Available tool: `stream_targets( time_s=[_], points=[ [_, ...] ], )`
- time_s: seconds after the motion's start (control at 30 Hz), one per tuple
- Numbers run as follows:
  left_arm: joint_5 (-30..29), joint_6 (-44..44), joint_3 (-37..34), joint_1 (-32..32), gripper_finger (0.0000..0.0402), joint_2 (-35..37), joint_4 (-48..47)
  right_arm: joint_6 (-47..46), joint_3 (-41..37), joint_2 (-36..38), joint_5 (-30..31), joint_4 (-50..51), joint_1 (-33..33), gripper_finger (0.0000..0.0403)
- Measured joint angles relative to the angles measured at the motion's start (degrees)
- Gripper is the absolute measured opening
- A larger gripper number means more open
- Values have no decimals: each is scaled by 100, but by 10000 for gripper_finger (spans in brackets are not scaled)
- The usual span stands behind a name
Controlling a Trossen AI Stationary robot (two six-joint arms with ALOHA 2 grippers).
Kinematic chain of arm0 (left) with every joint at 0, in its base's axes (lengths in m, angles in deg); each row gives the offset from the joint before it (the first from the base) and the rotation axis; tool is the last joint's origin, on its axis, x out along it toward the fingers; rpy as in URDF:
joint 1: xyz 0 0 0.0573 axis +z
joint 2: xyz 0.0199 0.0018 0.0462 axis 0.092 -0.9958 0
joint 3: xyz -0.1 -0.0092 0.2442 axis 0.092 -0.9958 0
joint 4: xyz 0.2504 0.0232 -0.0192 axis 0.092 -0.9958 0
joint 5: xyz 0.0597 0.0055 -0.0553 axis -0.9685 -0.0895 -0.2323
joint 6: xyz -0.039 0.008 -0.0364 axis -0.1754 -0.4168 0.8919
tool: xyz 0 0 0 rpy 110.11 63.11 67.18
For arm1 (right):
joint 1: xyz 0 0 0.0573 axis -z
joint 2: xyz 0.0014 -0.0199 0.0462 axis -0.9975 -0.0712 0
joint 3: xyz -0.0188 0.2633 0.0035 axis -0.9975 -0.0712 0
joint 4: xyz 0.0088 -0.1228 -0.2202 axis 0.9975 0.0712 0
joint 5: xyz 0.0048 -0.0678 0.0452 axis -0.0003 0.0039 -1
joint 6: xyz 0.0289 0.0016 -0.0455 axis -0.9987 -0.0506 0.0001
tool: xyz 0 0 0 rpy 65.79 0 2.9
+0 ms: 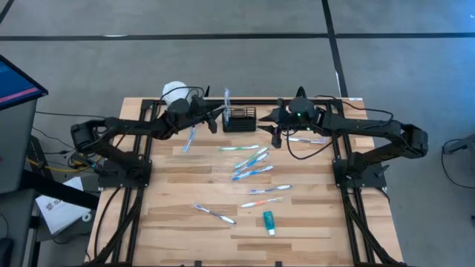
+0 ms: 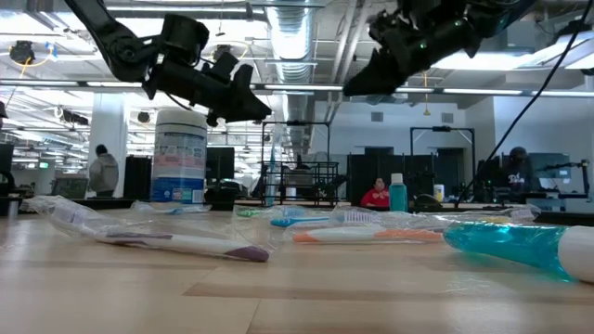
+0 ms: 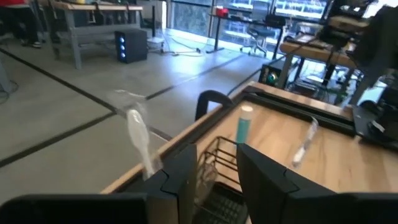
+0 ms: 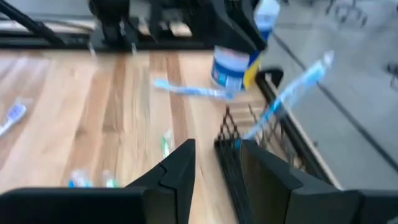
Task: Pick & Place toothbrushing station
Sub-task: Put the top right purple toothbrush into the black wire organizer
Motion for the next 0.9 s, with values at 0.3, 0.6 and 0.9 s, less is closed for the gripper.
stream_targets(
  time_s=[0.3,0.6,0.9],
  points=[
    [2,0,0,-353,106,7,-32,-199,0,0,10,1382,298,118],
    [2,0,0,-608,106,7,-32,-297,0,0,17,2626,711,118],
    [6,0,0,-657,105,5,-32,-242,0,0,585,4004,1083,118]
  ],
)
